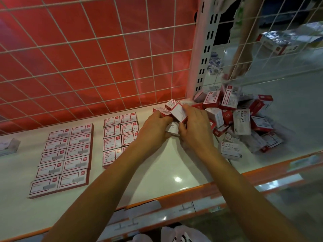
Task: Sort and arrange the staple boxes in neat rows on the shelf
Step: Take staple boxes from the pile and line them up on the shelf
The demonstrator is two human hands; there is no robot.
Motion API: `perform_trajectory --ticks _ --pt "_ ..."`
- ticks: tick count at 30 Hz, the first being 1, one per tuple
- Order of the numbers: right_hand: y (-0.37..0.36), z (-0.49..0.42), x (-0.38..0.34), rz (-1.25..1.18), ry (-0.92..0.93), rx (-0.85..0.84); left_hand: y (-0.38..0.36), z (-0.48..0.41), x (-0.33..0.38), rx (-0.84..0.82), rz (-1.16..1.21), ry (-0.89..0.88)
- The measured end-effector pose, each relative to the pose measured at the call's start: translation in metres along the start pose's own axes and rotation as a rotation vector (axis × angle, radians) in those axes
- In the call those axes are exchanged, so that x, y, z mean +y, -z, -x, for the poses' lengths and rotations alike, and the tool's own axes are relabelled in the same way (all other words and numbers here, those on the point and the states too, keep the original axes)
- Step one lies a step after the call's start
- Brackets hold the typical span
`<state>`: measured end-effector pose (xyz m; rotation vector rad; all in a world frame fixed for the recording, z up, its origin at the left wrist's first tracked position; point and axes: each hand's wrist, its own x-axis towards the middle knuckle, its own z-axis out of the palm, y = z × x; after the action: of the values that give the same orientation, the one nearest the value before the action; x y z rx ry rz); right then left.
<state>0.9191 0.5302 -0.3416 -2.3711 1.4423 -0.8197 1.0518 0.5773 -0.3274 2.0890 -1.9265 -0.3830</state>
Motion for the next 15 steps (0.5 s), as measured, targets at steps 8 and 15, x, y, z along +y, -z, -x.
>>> perform_trajectory --ticks 8,15 --pt "0.016 0.002 -0.004 -0.276 -0.082 0.027 0.020 0.015 0.000 0.138 0.030 0.075" --pt "0.027 0.011 -0.015 -0.499 -0.179 -0.020 0.034 0.039 -0.019 0.230 0.048 0.158"
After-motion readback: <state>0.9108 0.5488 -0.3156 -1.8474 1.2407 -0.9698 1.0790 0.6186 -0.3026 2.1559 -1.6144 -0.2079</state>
